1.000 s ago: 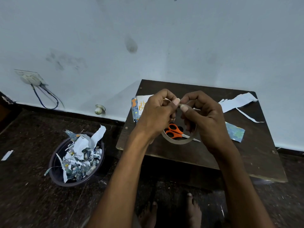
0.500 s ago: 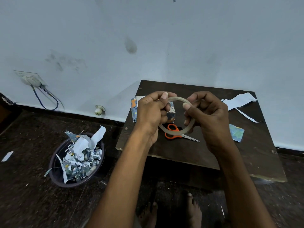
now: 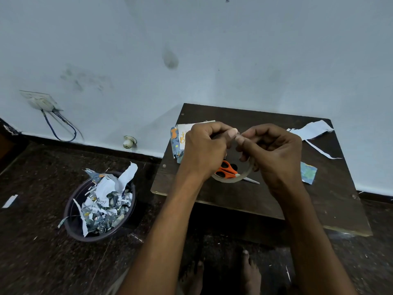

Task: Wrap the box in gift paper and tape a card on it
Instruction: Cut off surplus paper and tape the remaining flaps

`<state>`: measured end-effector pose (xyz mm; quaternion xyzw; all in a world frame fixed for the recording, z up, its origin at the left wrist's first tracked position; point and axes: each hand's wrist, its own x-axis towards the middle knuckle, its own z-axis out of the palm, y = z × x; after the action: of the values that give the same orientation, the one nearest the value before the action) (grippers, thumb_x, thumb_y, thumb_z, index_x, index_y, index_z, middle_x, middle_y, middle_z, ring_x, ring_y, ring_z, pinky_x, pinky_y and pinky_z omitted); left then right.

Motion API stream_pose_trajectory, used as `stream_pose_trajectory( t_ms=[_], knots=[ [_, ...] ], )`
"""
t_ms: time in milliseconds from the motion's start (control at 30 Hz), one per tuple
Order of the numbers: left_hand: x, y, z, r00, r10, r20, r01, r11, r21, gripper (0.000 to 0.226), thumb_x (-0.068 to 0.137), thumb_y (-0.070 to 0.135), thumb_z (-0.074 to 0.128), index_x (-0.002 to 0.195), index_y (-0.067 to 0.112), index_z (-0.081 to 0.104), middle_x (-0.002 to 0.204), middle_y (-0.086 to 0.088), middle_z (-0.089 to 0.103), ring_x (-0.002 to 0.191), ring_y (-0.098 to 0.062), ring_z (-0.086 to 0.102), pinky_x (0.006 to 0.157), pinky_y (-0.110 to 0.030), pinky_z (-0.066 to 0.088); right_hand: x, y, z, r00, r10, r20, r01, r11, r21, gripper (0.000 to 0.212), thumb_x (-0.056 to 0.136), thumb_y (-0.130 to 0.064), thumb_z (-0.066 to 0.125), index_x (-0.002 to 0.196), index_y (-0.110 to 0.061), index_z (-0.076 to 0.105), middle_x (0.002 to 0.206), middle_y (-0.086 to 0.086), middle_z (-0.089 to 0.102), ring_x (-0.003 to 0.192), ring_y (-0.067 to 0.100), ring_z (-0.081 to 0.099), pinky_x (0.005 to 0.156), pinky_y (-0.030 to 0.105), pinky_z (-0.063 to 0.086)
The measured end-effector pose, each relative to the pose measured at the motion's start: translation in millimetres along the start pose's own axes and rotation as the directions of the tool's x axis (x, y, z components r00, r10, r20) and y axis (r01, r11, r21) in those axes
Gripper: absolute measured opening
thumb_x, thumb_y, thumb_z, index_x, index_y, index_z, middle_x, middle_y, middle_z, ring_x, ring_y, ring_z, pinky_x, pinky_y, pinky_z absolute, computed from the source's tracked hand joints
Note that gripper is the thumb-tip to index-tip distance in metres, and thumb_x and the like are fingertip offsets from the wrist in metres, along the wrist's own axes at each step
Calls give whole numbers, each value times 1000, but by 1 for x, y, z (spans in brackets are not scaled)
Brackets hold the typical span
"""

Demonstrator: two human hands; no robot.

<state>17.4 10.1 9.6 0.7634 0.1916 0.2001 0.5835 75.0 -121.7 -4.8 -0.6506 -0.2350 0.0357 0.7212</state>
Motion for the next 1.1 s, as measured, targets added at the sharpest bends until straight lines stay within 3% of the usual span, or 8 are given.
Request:
stream_pose_trajectory(
  t_ms=[100,233,367,467,767,900,1000,1100],
  knots=[
    [0,2,2,995,-51,-80,44,995,-89,21,96,13,66,79,17,77,65,1,64,66,1,60,61,-16,49,1,1,0,1000,-7,-27,7,1000,1,18,84,-2,80,87,8,67,68,20,69,49,19,65,43,18,45],
    [2,1,4,957,-216,-193,165,955,-248,15,97,16,66,91,12,79,56,11,58,51,-1,47,65,-25,40,1,6,2,999,-19,-45,20,1000,14,17,85,-2,81,87,4,65,71,22,69,53,29,66,42,26,47],
    [2,-1,9,912,-324,-250,228,910,-348,17,98,18,66,85,18,78,57,7,60,57,-8,51,70,-32,44,1,8,3,998,-48,-46,46,998,-37,11,85,-5,81,86,-7,70,73,15,72,59,32,69,49,40,55],
    [0,-1,13,873,-393,-288,259,875,-409,26,98,20,66,74,18,74,64,1,62,67,-16,55,61,-29,49,1,9,3,997,-50,-56,47,997,-60,11,84,-6,82,86,-8,71,74,13,73,61,33,70,55,52,59],
    [-3,2,20,799,-506,-323,301,803,-514,36,103,19,58,69,9,62,70,-2,57,57,-12,44,39,-16,35,2,13,2,996,-47,-81,41,996,-74,14,82,-11,82,87,-5,71,76,15,73,64,37,71,53,55,58],
    [-1,3,9,896,-402,-187,335,890,-309,23,101,20,58,82,14,69,78,-1,63,57,-11,50,44,-19,42,0,14,1,997,-58,-51,54,995,-82,15,81,-12,83,84,-7,69,72,13,71,62,37,70,52,52,57],
    [-1,3,5,974,-180,-136,165,980,-115,17,96,24,65,83,21,76,83,5,74,79,-13,68,69,-33,58,-1,13,2,999,-54,0,54,995,-80,14,83,-4,83,85,-1,69,72,13,70,59,28,70,53,42,58],
    [-2,4,3,982,-132,-138,117,987,-110,19,96,21,67,80,23,77,72,12,73,80,-6,70,81,-40,61,0,13,2,998,-56,7,56,998,-43,13,84,-2,82,86,1,70,72,15,70,58,26,68,54,41,57]
  ],
)
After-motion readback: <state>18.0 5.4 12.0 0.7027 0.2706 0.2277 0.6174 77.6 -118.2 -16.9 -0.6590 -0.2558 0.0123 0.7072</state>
